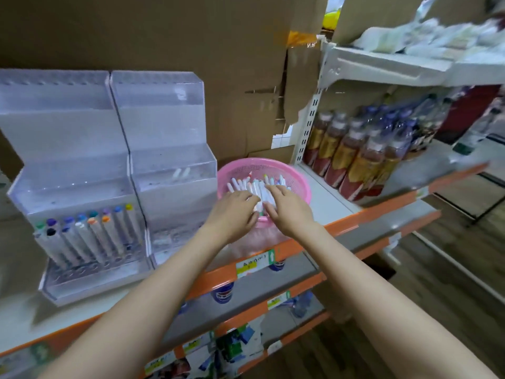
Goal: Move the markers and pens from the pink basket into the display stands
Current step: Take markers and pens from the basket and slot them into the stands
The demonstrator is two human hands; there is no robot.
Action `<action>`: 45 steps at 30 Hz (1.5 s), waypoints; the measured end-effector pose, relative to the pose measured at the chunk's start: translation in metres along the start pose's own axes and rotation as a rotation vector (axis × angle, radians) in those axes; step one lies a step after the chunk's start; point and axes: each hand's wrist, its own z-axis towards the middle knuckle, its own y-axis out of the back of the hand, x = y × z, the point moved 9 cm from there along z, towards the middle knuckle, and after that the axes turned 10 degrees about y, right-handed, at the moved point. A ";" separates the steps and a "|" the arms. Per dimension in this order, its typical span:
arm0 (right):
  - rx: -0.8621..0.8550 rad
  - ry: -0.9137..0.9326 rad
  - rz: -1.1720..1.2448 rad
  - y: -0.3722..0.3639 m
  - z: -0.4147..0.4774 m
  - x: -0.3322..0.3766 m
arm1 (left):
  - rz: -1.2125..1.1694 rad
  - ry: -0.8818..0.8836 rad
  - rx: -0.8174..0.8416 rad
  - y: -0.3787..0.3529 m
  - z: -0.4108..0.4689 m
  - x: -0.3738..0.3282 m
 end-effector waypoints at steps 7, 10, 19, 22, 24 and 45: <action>0.187 -0.032 0.057 -0.023 0.031 -0.040 | 0.000 0.291 0.191 -0.039 0.050 0.022; 0.277 0.011 0.034 -0.035 0.047 -0.041 | 0.074 0.359 0.248 -0.049 0.060 0.033; 0.204 0.007 0.232 -0.038 0.074 -0.051 | 0.140 0.396 0.170 -0.048 0.069 0.038; 0.206 -0.011 0.308 -0.038 0.073 -0.055 | 0.083 0.401 0.110 -0.043 0.069 0.037; 0.196 -0.018 0.329 -0.038 0.071 -0.056 | 0.039 0.427 0.105 -0.044 0.069 0.039; 0.076 -0.098 0.299 -0.027 0.066 -0.060 | -0.113 0.732 0.039 -0.038 0.059 0.061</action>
